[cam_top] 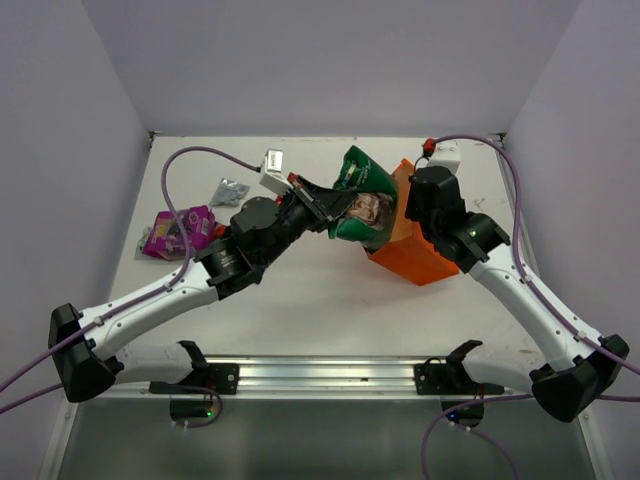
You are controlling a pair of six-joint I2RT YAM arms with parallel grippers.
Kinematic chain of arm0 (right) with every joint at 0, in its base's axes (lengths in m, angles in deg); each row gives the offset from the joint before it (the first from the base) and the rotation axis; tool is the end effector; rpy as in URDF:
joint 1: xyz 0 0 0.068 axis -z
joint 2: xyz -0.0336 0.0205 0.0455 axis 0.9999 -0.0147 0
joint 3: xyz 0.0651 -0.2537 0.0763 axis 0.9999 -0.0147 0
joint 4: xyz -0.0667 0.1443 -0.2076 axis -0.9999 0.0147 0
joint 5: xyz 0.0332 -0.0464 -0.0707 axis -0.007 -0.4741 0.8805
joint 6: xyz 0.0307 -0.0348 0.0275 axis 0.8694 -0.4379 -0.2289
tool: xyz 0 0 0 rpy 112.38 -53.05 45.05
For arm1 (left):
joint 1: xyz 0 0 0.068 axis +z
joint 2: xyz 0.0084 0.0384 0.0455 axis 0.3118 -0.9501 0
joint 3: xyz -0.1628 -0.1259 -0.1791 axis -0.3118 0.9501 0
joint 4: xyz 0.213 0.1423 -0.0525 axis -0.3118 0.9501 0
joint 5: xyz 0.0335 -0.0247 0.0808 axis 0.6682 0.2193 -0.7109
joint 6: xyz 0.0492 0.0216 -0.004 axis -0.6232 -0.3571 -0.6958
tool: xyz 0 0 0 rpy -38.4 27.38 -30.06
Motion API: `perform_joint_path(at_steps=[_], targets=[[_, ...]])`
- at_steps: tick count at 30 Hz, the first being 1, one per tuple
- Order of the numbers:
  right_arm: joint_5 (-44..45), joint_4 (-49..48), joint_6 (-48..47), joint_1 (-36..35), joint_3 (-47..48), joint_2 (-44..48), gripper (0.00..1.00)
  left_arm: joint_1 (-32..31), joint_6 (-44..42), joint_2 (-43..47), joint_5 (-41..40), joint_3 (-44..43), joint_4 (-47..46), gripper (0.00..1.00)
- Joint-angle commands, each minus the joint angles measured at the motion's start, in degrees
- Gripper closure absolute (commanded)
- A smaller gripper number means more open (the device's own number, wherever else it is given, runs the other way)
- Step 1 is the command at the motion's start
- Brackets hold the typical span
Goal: Place the snacks into the paper bag
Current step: Place the snack in the paper bag.
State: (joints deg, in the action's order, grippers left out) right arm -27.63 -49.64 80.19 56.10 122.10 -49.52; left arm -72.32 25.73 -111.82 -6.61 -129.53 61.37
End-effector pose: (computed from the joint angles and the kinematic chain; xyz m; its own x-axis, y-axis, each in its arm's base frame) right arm 0.2162 0.1173 0.3788 -0.4052 0.0786 -0.9109 0.0929 0.9947 0.0445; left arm 0.1744 -0.2258 0.3871 -0.5810 -0.7227 -0.3744 0.2492 0.2799 -0.9271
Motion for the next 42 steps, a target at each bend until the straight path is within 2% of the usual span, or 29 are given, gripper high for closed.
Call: perform_joint_path(at_steps=[1,10,17,22,27,32,38,42], targets=[[0.6,-3.4,0.5,-0.3,-0.6,1.6,1.00,-0.1,-3.5,3.4,4.3,-3.7,-2.4,0.95],[1.4,-4.1,0.3,-0.3,-0.5,1.3,1.00,0.1,-0.9,6.6,7.6,-1.7,-1.7,0.94],[1.4,-4.6,0.7,-0.3,-1.2,2.1,1.00,0.2,-0.3,6.3,0.9,0.0,1.9,0.93],[-0.4,-5.1,1.5,-0.3,-2.0,2.1,1.00,0.2,2.5,4.4,-1.8,3.2,-3.6,0.94],[-1.9,-4.7,3.0,-0.3,-1.8,1.8,1.00,0.3,3.5,-0.8,-1.6,0.4,-8.1,0.94],[-1.5,-2.0,5.5,-0.3,-0.5,0.8,1.00,0.2,6.9,-4.9,-1.1,0.7,-16.5,0.94],[-1.0,3.5,7.9,-0.4,3.5,-2.1,1.00,0.0,5.7,-7.2,-5.5,1.8,-19.2,0.94],[-1.8,4.1,9.1,-0.4,4.8,-2.8,1.00,-1.1,3.3,-8.6,-9.7,0.7,-16.6,0.93]])
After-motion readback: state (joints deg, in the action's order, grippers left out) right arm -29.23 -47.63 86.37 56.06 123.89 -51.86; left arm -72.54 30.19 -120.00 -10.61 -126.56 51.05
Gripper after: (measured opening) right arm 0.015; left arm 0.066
